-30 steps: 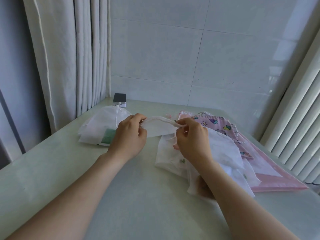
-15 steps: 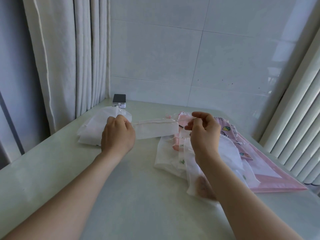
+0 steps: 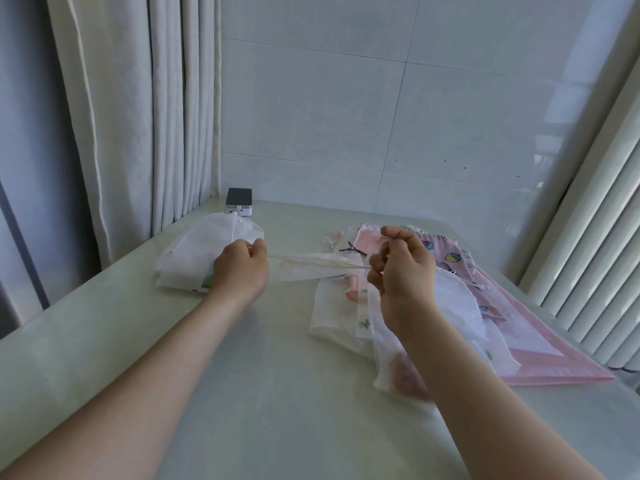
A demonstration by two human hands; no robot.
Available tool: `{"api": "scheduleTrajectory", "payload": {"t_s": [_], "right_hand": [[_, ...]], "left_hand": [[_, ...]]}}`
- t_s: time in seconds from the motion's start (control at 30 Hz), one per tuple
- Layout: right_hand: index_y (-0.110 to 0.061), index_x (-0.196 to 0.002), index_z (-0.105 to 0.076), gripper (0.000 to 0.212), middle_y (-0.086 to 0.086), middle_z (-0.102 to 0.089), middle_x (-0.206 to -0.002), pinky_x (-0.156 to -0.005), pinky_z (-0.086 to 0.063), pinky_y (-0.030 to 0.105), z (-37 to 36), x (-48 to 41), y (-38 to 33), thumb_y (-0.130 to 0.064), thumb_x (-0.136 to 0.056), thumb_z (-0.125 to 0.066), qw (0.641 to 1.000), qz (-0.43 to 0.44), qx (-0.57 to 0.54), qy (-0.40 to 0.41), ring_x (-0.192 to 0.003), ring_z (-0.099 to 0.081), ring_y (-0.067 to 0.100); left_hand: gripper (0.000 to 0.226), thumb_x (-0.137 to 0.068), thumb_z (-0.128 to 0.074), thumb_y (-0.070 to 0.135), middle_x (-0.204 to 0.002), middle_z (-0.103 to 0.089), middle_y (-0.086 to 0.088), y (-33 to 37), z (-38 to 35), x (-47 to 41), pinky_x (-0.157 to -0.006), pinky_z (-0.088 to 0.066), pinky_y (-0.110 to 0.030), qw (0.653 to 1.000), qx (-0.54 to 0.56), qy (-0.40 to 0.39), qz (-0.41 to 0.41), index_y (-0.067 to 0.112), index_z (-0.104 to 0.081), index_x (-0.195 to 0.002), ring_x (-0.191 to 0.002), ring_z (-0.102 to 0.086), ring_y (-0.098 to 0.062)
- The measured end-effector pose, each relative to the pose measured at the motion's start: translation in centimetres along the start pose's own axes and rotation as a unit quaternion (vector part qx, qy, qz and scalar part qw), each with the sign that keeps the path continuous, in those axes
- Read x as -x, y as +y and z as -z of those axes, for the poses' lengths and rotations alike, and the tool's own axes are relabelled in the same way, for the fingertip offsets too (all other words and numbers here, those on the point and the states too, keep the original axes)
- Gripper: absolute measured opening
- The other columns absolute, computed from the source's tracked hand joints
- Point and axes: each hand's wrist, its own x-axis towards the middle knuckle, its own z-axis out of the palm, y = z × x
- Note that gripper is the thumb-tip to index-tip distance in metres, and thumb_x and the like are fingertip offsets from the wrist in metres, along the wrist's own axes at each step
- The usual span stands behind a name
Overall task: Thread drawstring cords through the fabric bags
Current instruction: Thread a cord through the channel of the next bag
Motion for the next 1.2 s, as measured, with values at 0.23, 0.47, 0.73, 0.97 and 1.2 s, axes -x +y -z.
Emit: {"api": "scheduleTrajectory", "payload": {"t_s": [0.23,0.47,0.73,0.97,1.2], "right_hand": [[-0.024,-0.086,-0.068,0.031,-0.003,-0.065,-0.092,-0.06,-0.054,0.033,0.1,0.1,1.0,-0.018,-0.09,-0.038,0.834,0.263,0.474,-0.1,-0.081,-0.061,0.015],[-0.017,-0.095,-0.078,0.012,0.0,-0.059,-0.093,-0.081,-0.038,0.032,0.9,-0.4,2.8,-0.021,-0.094,-0.066,0.749,0.301,0.556,-0.198,-0.094,-0.053,0.025],[-0.022,-0.095,-0.076,0.014,-0.014,-0.059,-0.066,-0.084,-0.051,0.039,0.4,-0.1,2.7,-0.017,-0.09,-0.064,0.747,0.3,0.564,-0.186,-0.078,-0.061,0.025],[-0.03,-0.098,-0.074,0.021,-0.009,-0.068,-0.073,-0.091,-0.034,0.038,0.5,-0.4,1.9,-0.023,-0.094,-0.055,0.728,0.253,0.623,-0.134,-0.092,-0.061,0.022],[-0.029,-0.1,-0.07,0.018,-0.009,-0.066,-0.085,-0.079,-0.019,0.038,0.7,0.1,2.0,-0.023,-0.09,-0.056,0.674,0.307,0.659,-0.131,-0.1,-0.054,0.025]], "left_hand": [[0.039,-0.113,-0.033,0.025,-0.099,-0.069,-0.016,0.8,0.2,-0.2,-0.054,-0.061,-0.035,0.926,0.344,0.008,0.157,-0.003,-0.058,-0.106,-0.065,-0.073,-0.025],[0.03,-0.115,-0.034,0.028,-0.084,-0.069,-0.007,1.7,0.4,0.2,-0.057,-0.063,-0.036,0.851,0.496,-0.04,0.165,0.004,-0.051,-0.119,-0.079,-0.079,-0.023],[0.021,-0.104,-0.042,0.029,-0.076,-0.036,0.003,0.7,-0.7,0.1,-0.065,-0.032,-0.034,0.977,0.193,-0.089,-0.001,0.021,-0.034,-0.087,-0.066,-0.037,-0.018],[0.016,-0.111,-0.033,0.022,-0.086,-0.05,-0.004,0.8,-0.2,1.0,-0.069,-0.024,-0.038,0.984,-0.037,-0.031,-0.174,0.007,-0.034,-0.104,-0.082,-0.045,-0.031],[0.029,-0.087,-0.049,0.002,-0.098,-0.049,-0.004,0.2,0.0,1.7,-0.076,-0.046,-0.049,0.954,-0.117,-0.081,-0.263,0.016,-0.029,-0.104,-0.086,-0.05,-0.04]]}}
